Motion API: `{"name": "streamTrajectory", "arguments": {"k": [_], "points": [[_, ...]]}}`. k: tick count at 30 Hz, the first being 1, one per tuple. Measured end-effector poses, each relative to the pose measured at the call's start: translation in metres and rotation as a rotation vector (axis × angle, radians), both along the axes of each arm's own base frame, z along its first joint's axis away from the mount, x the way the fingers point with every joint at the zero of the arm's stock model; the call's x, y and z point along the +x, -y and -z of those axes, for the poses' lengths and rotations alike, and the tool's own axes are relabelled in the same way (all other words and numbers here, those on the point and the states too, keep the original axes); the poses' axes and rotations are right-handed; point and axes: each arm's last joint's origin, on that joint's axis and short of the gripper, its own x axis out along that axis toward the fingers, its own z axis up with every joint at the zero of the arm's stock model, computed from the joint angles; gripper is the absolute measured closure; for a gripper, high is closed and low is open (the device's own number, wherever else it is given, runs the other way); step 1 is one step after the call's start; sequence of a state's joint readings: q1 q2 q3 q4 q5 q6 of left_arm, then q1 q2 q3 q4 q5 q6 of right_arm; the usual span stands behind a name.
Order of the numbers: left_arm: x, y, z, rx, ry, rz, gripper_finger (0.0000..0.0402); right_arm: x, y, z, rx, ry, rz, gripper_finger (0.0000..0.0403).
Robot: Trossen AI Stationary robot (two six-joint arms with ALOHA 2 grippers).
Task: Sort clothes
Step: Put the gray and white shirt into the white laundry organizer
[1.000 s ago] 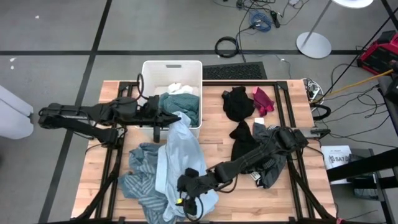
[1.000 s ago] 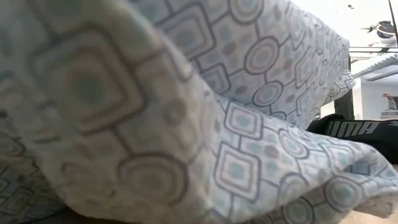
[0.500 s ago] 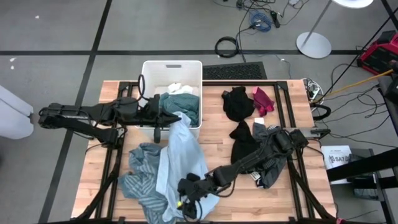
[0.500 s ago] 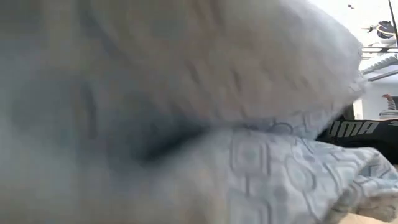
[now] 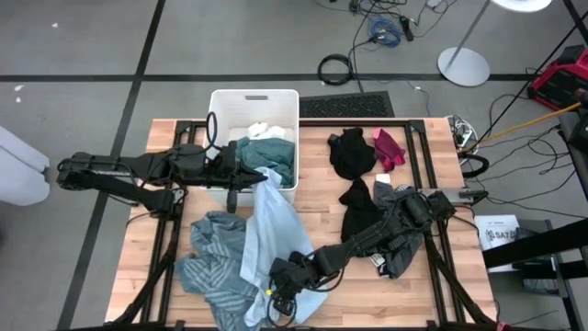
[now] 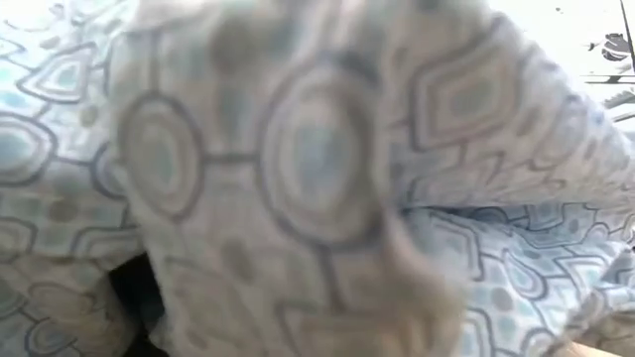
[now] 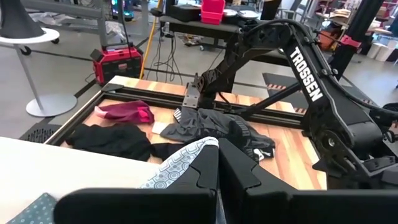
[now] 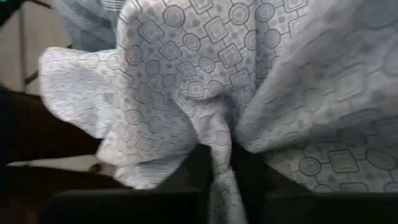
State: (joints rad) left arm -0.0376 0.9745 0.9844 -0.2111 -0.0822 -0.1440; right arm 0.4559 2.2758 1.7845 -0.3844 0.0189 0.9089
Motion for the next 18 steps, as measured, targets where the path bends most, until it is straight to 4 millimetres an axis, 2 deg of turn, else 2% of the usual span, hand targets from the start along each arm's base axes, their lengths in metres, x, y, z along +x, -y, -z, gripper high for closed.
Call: {"name": "streamTrajectory", "arguments": {"k": [2, 4, 8, 14, 18], "points": [[0.0, 0.0, 0.0, -0.001, 0.0, 0.0, 0.0397, 0.0, 0.002, -0.009, 0.054, 0.001, -0.001, 0.039], [0.0, 0.0, 0.0, -0.009, 0.0, 0.011, 0.0397, -0.002, 0.005, -0.026, 0.11, 0.012, 0.042, 0.0392], [0.0, 0.001, 0.0, -0.018, 0.002, 0.045, 0.0397, -0.018, 0.012, -0.089, 0.133, 0.145, 0.08, 0.0399], [-0.001, 0.004, -0.008, -0.081, 0.079, 0.104, 0.0397, -0.069, 0.031, -0.182, 0.037, 0.336, 0.183, 0.04], [-0.004, 0.008, -0.026, -0.158, 0.239, 0.198, 0.0397, -0.112, 0.04, -0.225, -0.073, 0.412, 0.263, 0.0401]]}}
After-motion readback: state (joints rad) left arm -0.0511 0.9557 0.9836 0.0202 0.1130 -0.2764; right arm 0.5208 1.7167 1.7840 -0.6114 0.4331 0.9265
